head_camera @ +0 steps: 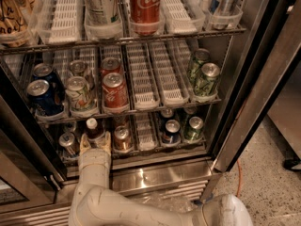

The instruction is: Pick blue plastic bottle from bottom shelf of fridge

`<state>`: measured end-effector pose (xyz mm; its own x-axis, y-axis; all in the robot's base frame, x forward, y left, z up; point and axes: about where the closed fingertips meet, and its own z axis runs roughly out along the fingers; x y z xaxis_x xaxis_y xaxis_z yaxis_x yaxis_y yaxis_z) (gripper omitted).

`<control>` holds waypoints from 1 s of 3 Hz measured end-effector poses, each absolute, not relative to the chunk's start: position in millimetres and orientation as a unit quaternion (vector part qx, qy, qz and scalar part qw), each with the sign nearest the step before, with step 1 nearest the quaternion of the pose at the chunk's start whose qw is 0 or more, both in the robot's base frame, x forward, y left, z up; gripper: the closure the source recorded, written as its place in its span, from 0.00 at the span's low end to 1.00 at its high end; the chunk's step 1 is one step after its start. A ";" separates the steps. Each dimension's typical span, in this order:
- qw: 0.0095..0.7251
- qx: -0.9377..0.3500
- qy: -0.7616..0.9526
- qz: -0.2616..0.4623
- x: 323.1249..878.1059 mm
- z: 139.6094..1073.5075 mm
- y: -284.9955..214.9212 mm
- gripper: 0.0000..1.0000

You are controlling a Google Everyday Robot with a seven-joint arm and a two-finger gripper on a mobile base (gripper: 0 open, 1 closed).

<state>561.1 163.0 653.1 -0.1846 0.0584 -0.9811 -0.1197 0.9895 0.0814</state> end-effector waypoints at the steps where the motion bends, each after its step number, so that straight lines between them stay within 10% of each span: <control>1: 0.644 -0.034 0.761 0.074 544.9 676.4 137.2 1.00; 3: 0.630 -0.033 0.770 0.094 492.4 671.4 116.3 1.00</control>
Offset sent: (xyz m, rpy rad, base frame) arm -0.0368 -0.0550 0.0383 -0.0170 -0.0140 0.0179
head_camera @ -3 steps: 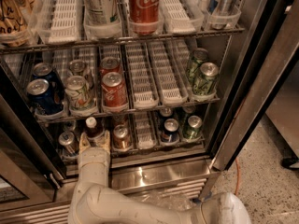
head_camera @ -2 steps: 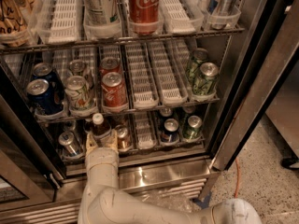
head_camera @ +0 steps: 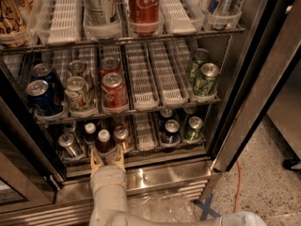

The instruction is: Pick blue plastic bottle from bottom shelf of fridge

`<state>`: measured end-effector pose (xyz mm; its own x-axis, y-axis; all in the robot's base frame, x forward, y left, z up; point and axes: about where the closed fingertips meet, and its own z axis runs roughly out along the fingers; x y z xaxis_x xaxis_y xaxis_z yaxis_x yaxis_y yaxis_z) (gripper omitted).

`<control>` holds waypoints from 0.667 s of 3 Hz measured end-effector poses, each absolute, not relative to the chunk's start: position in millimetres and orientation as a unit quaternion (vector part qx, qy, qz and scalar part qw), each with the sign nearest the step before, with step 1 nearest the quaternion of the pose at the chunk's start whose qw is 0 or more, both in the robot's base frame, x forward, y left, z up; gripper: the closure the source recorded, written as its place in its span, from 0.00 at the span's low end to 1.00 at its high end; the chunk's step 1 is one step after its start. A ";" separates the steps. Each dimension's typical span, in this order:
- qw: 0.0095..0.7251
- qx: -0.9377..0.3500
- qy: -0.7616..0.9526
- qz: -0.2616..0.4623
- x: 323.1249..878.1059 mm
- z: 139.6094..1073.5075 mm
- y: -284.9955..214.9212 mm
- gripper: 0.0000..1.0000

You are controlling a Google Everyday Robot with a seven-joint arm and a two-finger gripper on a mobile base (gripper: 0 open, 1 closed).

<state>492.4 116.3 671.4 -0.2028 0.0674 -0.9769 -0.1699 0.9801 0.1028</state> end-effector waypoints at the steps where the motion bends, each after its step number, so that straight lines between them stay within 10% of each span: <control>1: 0.636 -0.040 0.764 0.100 489.7 675.3 120.8 1.00; 2: 0.632 -0.039 0.766 0.111 483.8 670.7 122.5 1.00</control>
Offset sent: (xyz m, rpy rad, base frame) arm -0.0162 0.0010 -0.0143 0.0301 0.0371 0.0193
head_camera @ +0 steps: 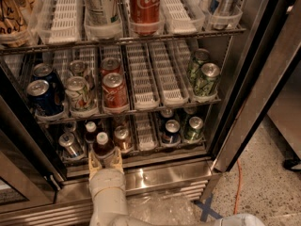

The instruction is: Pick blue plastic bottle from bottom shelf of fridge

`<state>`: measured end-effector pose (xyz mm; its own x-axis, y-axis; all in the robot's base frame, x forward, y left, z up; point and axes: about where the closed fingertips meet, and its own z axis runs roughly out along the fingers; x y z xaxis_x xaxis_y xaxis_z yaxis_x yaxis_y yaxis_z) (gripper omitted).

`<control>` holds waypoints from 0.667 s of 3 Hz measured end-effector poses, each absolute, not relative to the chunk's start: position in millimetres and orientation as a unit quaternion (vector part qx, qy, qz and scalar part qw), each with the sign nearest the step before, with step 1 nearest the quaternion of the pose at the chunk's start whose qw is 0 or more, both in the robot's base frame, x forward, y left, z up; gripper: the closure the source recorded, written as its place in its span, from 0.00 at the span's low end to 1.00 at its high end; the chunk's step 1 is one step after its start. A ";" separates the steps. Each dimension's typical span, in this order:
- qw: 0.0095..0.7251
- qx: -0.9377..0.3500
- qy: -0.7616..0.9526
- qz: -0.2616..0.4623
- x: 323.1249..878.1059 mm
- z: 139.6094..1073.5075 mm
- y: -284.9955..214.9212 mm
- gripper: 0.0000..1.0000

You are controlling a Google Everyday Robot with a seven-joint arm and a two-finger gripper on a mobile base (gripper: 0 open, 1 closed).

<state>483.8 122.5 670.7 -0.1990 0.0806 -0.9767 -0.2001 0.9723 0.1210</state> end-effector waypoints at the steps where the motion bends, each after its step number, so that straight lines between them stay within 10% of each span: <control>1: 0.635 -0.029 0.761 0.129 465.0 667.6 122.1 1.00; 2: 0.635 -0.029 0.761 0.129 465.0 667.6 122.2 1.00</control>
Offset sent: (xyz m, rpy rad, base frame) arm -0.0149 -0.0047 -0.0065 0.0330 0.0090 -0.0099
